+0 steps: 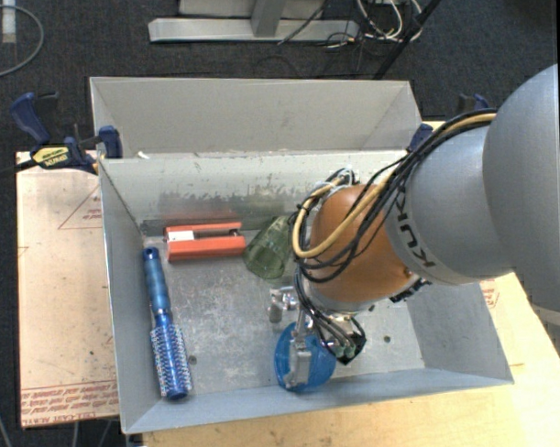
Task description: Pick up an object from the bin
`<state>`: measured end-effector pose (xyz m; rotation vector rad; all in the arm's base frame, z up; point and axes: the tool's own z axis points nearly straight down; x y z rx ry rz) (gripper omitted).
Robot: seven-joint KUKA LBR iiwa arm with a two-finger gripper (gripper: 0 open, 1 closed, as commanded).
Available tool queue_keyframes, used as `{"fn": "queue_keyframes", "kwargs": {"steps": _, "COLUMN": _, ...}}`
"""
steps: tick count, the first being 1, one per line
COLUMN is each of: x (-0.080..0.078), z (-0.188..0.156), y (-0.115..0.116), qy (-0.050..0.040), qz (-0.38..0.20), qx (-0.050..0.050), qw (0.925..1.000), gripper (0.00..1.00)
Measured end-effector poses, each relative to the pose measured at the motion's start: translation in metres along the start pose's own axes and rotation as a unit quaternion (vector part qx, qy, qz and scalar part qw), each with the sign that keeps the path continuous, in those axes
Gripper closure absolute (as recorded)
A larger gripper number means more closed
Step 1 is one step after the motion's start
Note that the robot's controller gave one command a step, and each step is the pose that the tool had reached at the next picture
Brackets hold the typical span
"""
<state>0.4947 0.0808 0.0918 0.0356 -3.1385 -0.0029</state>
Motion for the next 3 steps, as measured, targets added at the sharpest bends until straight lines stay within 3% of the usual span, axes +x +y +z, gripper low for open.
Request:
{"fn": "queue_keyframes", "kwargs": {"steps": 1, "x": -0.024, "z": 0.019, "y": -0.061, "qy": -0.0010, "qz": -0.188, "qx": -0.001, "qw": 0.9822, "gripper": 1.00}}
{"fn": "queue_keyframes", "kwargs": {"steps": 2, "x": -0.024, "z": 0.019, "y": -0.061, "qy": -0.0010, "qz": -0.188, "qx": -0.001, "qw": 0.9822, "gripper": 1.00}}
{"fn": "queue_keyframes", "kwargs": {"steps": 3, "x": -0.040, "z": -0.117, "y": -0.066, "qy": -0.0029, "qz": -0.160, "qx": -0.002, "qw": 0.9871, "gripper": 1.00}}
